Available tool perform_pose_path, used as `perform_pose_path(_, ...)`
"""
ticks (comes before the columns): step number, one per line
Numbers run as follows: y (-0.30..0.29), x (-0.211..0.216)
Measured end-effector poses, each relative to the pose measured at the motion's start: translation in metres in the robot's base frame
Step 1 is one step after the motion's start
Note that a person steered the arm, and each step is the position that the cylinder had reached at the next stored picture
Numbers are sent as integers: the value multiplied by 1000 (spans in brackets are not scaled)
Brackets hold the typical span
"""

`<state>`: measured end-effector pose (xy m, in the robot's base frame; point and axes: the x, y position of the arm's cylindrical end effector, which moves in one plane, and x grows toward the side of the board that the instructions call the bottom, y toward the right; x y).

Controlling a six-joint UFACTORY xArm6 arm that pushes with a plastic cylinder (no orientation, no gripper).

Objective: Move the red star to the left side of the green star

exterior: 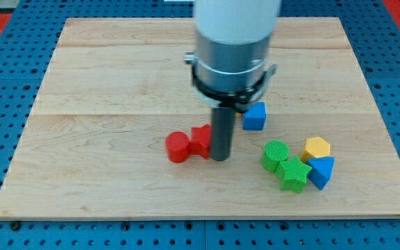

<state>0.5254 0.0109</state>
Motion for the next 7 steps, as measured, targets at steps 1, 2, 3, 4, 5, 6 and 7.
perform_pose_path(1, 32, -23)
perform_pose_path(2, 14, -52)
perform_pose_path(3, -57, -33)
perform_pose_path(4, -82, -25)
perform_pose_path(5, -82, -15)
perform_pose_path(6, -74, 4)
perform_pose_path(7, -70, -13)
